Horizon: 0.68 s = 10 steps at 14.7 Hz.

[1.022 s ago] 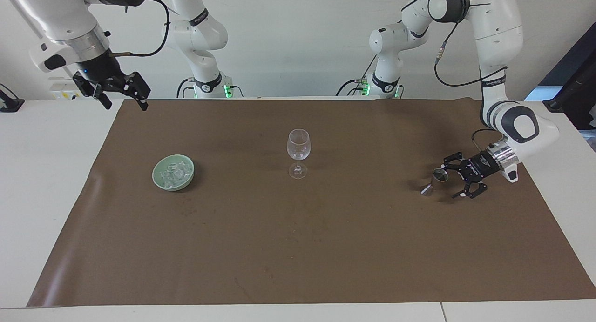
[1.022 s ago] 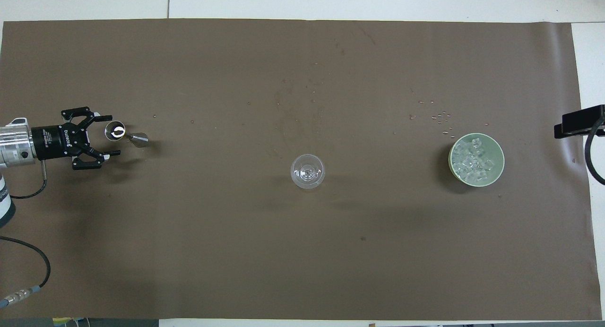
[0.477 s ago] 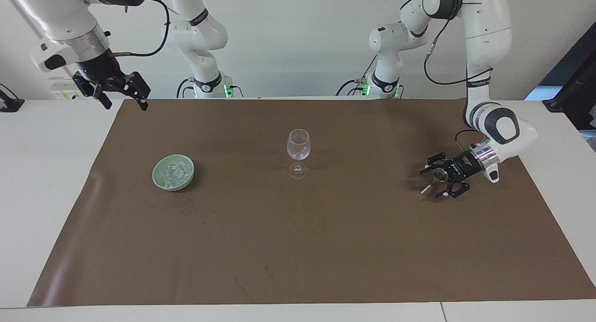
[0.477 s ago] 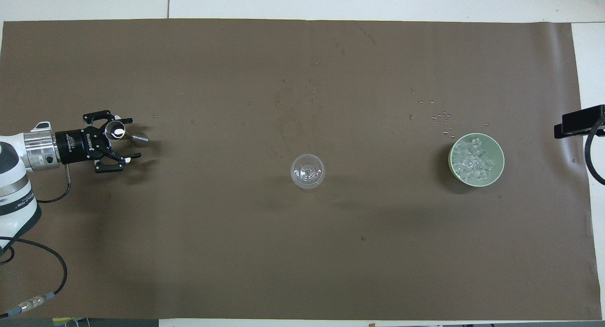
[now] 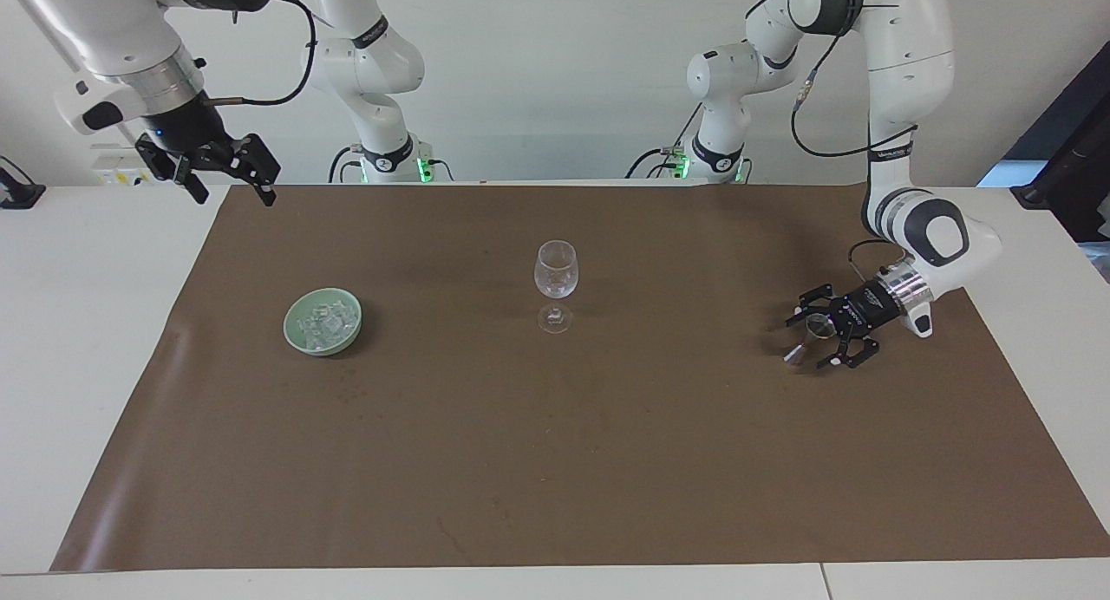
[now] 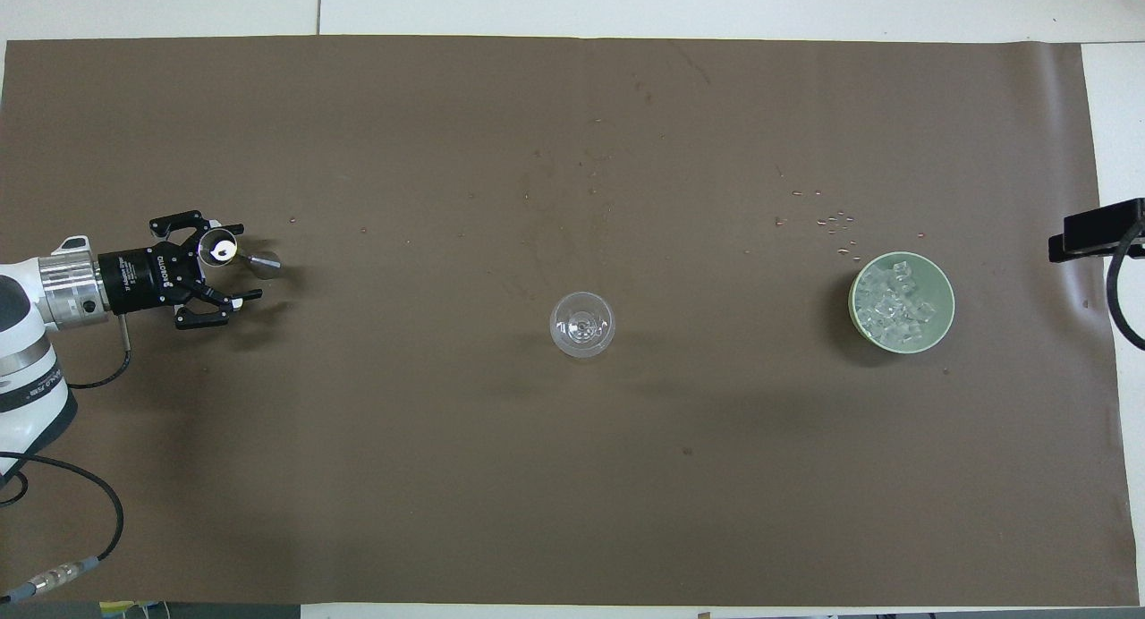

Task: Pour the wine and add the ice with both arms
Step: 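Close the left gripper around the silver jigger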

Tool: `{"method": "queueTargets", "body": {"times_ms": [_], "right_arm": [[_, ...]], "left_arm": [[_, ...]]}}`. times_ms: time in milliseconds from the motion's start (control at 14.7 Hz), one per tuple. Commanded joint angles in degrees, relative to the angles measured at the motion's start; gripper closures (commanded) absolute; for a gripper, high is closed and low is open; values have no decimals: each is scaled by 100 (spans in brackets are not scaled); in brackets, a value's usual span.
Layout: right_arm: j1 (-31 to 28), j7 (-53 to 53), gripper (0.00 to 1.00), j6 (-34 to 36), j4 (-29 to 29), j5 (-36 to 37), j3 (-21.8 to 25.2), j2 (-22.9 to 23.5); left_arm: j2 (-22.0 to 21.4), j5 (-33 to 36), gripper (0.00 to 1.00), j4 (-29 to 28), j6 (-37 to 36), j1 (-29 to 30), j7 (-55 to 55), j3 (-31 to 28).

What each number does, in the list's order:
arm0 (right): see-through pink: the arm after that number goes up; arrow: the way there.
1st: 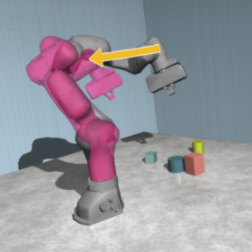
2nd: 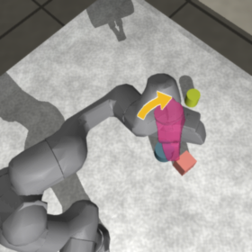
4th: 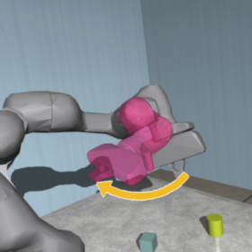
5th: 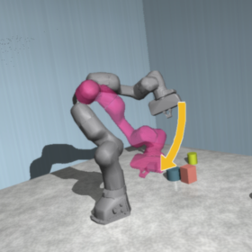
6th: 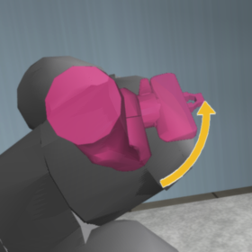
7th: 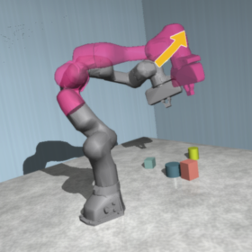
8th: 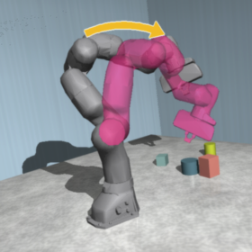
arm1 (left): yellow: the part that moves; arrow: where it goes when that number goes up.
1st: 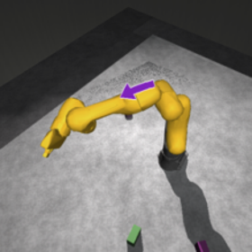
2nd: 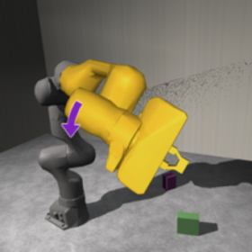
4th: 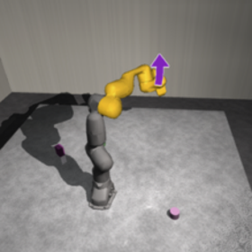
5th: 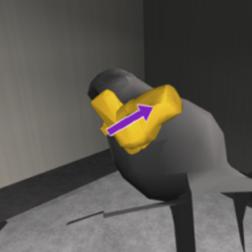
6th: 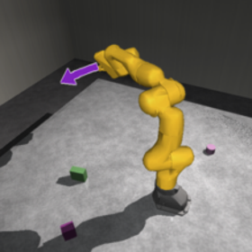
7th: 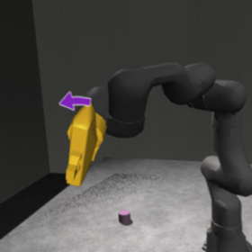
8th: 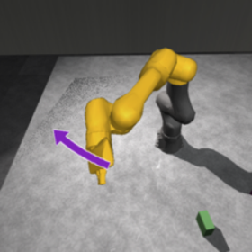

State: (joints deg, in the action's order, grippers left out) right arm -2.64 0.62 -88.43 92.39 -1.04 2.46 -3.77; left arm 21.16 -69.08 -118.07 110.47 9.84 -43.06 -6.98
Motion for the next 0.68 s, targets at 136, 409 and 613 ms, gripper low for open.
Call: {"method": "queueTargets", "body": {"times_ms": [136, 409, 613], "right_arm": [[-88, -97, 0, 27, 60, -46, -52, -54], [-88, -97, 0, 18, 60, -46, -52, -45], [-88, -97, 0, 27, 60, -46, -52, -54]], "left_arm": [[-183, -325, 4, -208, 106, 36, 105, 3], [-183, -413, 18, -216, 106, 27, 114, 3], [-209, -475, 61, -225, 89, 36, 105, 3]]}}
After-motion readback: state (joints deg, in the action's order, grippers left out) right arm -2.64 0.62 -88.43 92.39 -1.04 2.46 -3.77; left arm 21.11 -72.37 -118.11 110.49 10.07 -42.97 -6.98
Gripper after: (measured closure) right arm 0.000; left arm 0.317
